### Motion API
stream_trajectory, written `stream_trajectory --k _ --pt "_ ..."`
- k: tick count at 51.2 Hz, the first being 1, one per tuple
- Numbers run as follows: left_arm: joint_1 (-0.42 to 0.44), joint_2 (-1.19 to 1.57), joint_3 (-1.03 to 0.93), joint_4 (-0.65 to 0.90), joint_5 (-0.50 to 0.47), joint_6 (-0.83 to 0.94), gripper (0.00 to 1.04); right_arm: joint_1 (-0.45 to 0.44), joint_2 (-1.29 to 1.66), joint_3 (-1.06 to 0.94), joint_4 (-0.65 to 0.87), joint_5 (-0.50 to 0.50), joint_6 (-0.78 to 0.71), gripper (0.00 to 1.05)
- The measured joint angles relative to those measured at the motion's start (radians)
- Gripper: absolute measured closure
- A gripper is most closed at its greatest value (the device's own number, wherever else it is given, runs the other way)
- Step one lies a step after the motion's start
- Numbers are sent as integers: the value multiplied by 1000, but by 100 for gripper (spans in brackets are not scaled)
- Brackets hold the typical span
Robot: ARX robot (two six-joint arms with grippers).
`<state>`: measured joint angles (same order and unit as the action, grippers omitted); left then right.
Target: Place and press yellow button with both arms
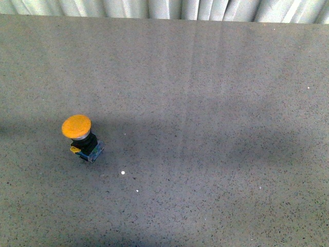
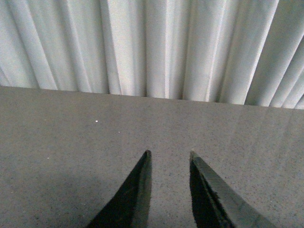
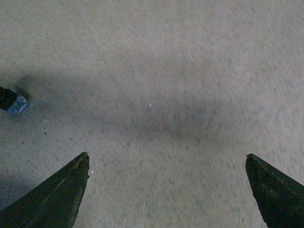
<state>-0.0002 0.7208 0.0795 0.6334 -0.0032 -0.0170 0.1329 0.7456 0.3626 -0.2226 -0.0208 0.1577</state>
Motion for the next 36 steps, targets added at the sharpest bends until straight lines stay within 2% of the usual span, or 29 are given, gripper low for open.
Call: stream_trajectory --k 3,5,15,36 --pt "0 -40 -13 -28 4 3 98 37 151 50 122 1 -68 9" --pt "-1 -55 -18 -39 5 3 103 49 213 71 169 -2 -100 9" --pt "0 -143 -67 -72 4 6 103 150 629 251 433 -51 -338 9" --pt "0 -370 -67 -282 3 6 103 377 1075 646 467 -156 -435 10"
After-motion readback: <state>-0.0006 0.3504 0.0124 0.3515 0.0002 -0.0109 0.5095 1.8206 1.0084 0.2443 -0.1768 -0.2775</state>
